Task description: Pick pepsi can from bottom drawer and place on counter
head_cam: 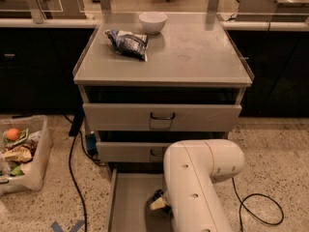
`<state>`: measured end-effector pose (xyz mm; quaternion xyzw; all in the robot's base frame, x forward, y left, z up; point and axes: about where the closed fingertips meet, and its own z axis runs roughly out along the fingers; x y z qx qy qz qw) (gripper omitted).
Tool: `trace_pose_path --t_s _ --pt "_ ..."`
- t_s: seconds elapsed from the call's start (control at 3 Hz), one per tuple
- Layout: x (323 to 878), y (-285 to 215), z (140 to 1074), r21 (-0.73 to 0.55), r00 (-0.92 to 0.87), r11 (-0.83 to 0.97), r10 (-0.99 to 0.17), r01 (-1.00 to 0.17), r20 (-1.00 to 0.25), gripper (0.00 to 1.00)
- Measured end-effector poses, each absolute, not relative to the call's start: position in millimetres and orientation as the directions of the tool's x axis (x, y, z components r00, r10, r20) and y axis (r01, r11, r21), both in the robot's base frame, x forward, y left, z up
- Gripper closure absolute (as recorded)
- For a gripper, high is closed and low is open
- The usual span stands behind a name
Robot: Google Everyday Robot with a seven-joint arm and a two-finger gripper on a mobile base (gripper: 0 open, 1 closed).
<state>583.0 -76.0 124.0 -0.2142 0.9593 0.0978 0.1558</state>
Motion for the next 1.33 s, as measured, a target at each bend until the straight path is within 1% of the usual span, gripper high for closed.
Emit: trace_pose_path --t_s 0.33,0.67,1.0,1.33 --pt "582.9 -75.9 123.9 0.121 -0.860 0.889 -0.381 -0.442 -0.341 0.00" --pt "571.1 -60.8 116.5 0.174 -0.863 0.867 -0.404 -0.467 -0.303 0.00" --pt "565.7 -59.6 115.8 0.186 -0.867 0.864 -0.409 -0.469 -0.285 0.19" --pt "565.7 -59.6 115.8 0.186 -0.867 0.863 -0.409 -0.469 -0.285 0.42"
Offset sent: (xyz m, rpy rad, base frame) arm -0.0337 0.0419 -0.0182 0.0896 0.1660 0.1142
